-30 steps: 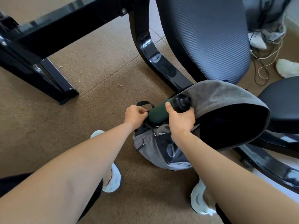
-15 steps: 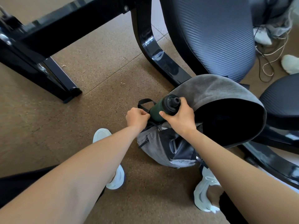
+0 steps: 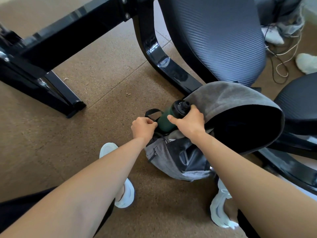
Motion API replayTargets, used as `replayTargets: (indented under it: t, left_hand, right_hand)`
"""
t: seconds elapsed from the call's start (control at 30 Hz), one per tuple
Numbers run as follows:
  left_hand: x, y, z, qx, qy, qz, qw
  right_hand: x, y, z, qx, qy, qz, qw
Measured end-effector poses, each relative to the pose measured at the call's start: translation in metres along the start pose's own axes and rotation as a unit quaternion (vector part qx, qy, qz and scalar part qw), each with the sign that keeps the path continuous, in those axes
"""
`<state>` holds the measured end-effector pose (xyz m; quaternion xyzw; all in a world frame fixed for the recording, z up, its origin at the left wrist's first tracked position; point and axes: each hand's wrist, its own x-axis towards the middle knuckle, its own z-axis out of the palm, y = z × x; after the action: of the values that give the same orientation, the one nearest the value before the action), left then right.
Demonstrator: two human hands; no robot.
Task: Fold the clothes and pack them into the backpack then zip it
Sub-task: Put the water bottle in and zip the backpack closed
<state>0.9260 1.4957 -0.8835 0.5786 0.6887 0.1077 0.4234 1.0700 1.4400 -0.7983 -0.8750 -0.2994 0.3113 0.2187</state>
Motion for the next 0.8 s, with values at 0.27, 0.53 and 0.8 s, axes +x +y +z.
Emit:
replayTargets:
  t: [0.27,0.53,0.8]
  left_hand:
    - [0.014,0.001,-0.001,0.065,-0.051,0.076,0.994]
    - [0.023,0.006,-0.007,0.104,-0.074,0.156,0.98]
    - [0.013,-0.016,0.001,0.064,-0.098,0.156,0.981]
  right_hand:
    - [-0.016,0.021,-0.012,0.026,-0.02,-0.043,0.999]
    - [-0.009,0.0,0.015,0.035,0.071,0.106,0.991]
    - [-0.013,0.019,0.008,-0.024,-0.013,-0.039,0.999]
